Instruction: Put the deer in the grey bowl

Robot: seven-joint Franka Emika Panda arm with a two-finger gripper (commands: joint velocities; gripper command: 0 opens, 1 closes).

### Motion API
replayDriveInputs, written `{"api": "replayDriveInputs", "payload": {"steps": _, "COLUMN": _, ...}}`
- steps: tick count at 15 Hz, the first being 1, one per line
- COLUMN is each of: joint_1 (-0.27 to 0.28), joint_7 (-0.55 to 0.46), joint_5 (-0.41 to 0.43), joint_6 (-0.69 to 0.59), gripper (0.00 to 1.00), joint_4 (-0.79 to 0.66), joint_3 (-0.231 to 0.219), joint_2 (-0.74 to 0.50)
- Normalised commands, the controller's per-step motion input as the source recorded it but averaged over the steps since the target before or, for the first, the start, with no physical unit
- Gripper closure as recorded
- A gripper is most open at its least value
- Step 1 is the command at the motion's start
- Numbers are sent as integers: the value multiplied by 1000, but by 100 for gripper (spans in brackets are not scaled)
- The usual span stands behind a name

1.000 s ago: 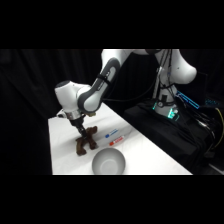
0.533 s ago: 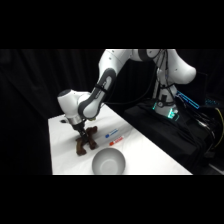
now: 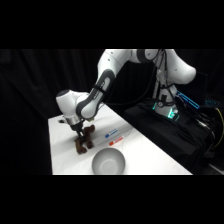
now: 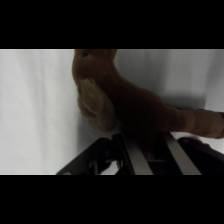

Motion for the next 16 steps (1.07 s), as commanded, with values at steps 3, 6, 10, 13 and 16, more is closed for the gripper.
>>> {"api": "replayDriveInputs", "payload": {"steps": 3, "joint_1": 25, "joint_7": -54, "joint_5": -53, "joint_6": -293, "gripper": 99, "joint_4": 80, "joint_3": -34, "joint_2": -173}}
{"api": "replayDriveInputs", "payload": {"steps": 6, "joint_1": 58, "joint_7": -14, "joint_5": -52, "joint_6": -354, "gripper": 97, "joint_4": -36, "joint_3": -39, "joint_2": -325}}
{"api": "replayDriveInputs", "payload": {"steps": 10, "joint_1": 109, "joint_7": 34, "joint_5": -53, "joint_6": -337, "gripper": 97, "joint_4": -187, "joint_3": -31, "joint_2": -460}}
{"api": "replayDriveInputs", "payload": {"steps": 13, "joint_1": 195, "joint_7": 133, "joint_5": -93, "joint_6": -248, "gripper": 97, "joint_4": -324, "joint_3": -20, "joint_2": -521}}
{"api": "replayDriveInputs", "payload": {"steps": 16, "joint_1": 260, "joint_7": 209, "joint_5": -128, "joint_6": -114, "gripper": 97, "joint_4": -485, "joint_3": 23, "joint_2": -538}}
